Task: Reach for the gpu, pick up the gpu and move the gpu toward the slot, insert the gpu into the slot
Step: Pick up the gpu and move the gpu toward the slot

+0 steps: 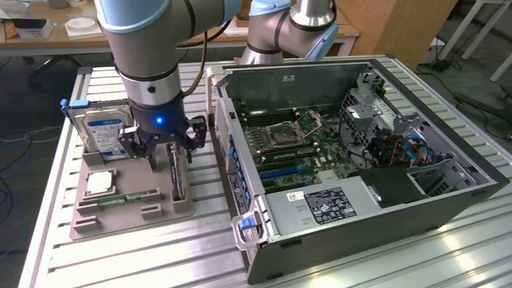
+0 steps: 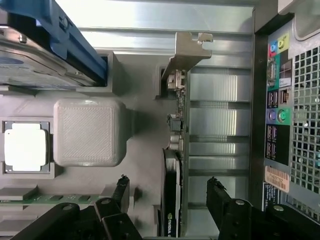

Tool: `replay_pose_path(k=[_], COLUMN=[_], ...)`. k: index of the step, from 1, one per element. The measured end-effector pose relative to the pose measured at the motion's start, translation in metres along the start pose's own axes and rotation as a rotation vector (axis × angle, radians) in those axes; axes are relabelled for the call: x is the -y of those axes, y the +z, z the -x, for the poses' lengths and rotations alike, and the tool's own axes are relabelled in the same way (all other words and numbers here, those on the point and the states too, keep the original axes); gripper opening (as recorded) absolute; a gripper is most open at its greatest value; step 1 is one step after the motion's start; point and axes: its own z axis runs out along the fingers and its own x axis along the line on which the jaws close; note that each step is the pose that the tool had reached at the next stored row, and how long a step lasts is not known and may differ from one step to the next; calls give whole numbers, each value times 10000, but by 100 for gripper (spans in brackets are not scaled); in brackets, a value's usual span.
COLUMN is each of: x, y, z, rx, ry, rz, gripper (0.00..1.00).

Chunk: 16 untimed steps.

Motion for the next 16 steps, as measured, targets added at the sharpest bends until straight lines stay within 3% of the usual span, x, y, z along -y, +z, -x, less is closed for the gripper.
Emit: replay_pose_path(k=[11,16], x=[-34,-34], y=[202,206], z=[2,1], rx=[1,1], ry=[-1,-2], rz=[1,-26], gripper=[72,72])
